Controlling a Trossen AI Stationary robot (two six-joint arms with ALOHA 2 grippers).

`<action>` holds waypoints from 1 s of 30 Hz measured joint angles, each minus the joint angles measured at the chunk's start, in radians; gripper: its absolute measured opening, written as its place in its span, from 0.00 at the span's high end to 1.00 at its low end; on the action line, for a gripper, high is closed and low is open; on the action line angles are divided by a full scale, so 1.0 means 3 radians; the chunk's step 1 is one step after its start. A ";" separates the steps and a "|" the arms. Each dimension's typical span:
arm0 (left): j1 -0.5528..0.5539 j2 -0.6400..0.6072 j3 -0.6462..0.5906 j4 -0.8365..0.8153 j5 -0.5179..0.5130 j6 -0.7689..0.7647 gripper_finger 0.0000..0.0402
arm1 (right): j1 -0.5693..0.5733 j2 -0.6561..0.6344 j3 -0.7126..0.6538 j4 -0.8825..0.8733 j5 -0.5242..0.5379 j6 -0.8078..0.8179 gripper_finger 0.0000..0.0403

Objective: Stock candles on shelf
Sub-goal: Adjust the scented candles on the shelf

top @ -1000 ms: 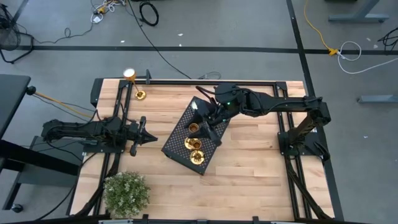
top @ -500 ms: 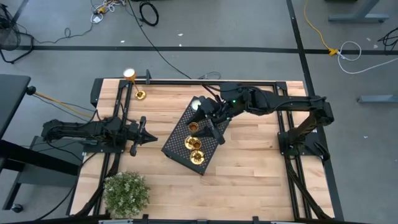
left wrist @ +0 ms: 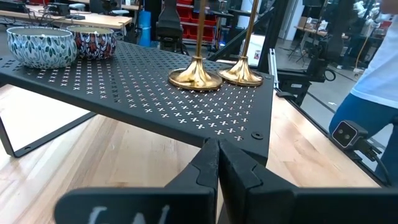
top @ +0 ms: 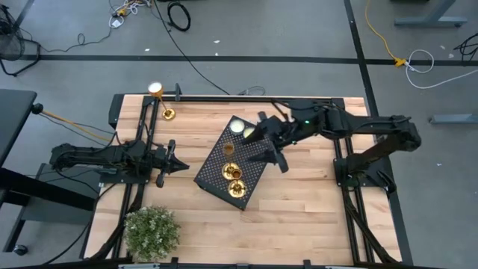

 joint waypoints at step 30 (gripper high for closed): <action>0.0000 -0.0001 0.0000 -0.0001 -0.0001 0.0000 0.97 | 0.0003 -0.1168 -0.1158 -0.0068 0.0330 0.0012 0.34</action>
